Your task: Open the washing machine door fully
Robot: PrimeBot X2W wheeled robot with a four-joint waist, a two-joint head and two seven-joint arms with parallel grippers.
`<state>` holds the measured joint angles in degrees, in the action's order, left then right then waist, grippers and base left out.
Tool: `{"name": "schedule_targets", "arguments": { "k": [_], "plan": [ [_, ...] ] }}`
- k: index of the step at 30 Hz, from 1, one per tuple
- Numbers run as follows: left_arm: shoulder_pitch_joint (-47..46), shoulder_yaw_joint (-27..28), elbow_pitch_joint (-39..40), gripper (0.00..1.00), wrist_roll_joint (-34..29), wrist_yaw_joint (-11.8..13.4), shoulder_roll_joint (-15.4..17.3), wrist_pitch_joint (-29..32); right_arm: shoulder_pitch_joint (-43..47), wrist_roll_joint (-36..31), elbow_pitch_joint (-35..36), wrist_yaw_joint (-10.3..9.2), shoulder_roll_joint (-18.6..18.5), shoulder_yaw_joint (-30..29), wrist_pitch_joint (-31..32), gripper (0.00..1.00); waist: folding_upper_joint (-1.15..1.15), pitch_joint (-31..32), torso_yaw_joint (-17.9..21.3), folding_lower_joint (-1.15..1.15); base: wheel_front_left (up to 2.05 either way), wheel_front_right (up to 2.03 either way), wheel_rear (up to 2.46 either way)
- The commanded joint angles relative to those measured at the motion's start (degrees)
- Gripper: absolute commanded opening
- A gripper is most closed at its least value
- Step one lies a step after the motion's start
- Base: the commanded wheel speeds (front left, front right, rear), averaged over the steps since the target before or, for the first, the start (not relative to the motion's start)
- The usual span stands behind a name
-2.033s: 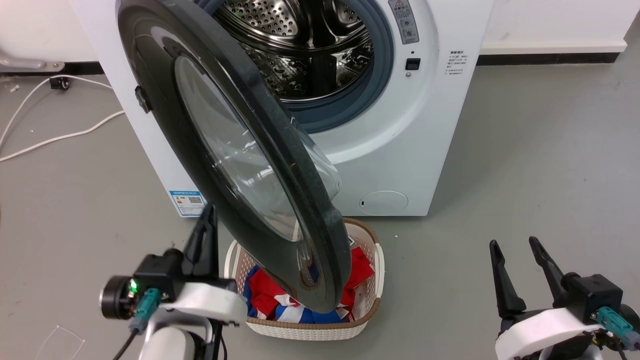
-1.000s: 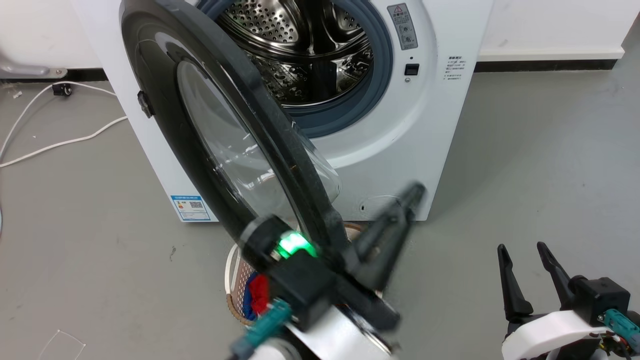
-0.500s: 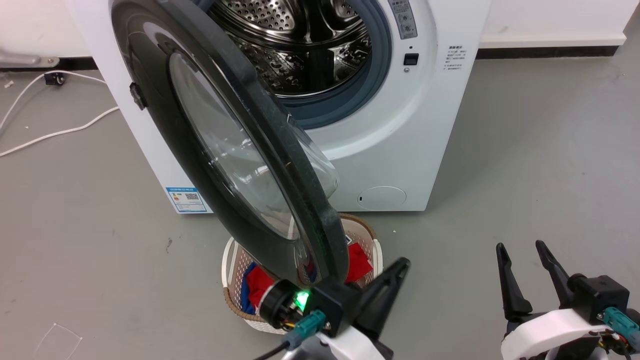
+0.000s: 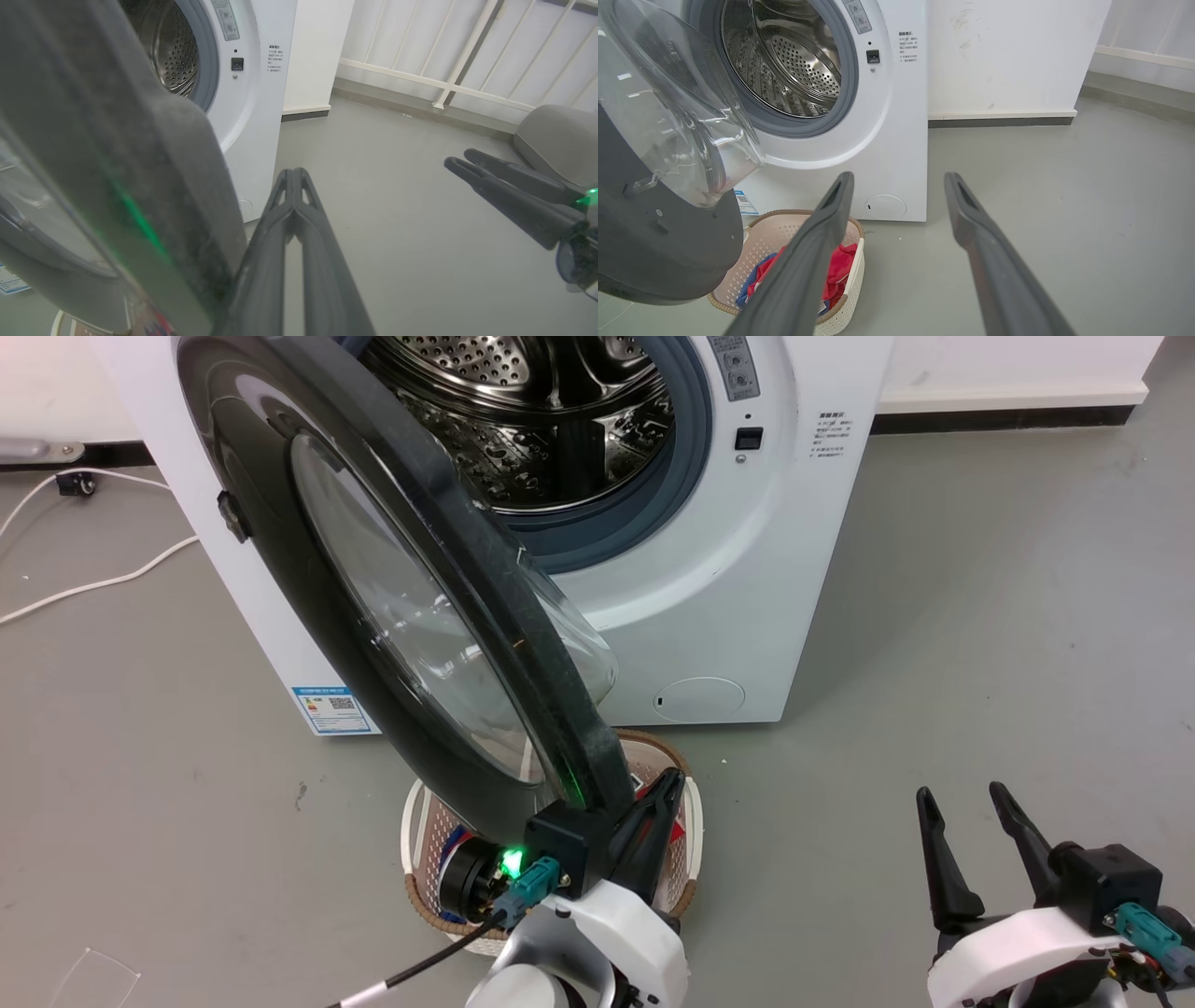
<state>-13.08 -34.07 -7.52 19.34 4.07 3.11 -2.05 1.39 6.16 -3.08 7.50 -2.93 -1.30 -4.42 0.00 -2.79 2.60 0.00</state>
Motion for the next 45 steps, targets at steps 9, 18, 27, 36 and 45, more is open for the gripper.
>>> {"name": "schedule_targets", "arguments": {
  "k": [9,18,27,36,45],
  "plan": [
    [1.07,1.17,-1.84,0.0,0.87,2.07,0.99,-1.05,0.37,0.46,-0.16,-0.01,0.1,-0.15,0.37,1.0,0.0,0.09,-0.94,0.0,0.0,0.0,0.0],
    [5.13,1.71,3.52,0.0,0.66,4.0,3.57,-1.91,1.09,0.53,0.4,-0.01,0.11,0.05,0.54,1.0,0.0,0.86,-2.93,0.0,0.0,0.0,0.0],
    [10.88,2.42,11.31,0.0,1.03,6.17,6.08,-1.38,2.06,0.8,0.7,-0.01,0.1,0.14,-0.44,1.0,0.0,1.47,-6.91,0.0,0.0,0.0,0.0],
    [15.45,3.97,18.48,0.0,0.89,9.96,8.24,0.73,3.37,0.77,1.57,-0.01,0.1,-0.45,-0.87,1.0,0.0,2.09,-12.45,0.0,0.0,0.0,0.0],
    [18.02,6.67,23.62,0.0,0.57,13.5,9.99,1.94,4.24,0.34,2.29,-0.01,0.09,-1.33,-0.53,1.0,0.0,1.71,-17.62,0.0,0.0,0.0,0.0]
  ]
}}
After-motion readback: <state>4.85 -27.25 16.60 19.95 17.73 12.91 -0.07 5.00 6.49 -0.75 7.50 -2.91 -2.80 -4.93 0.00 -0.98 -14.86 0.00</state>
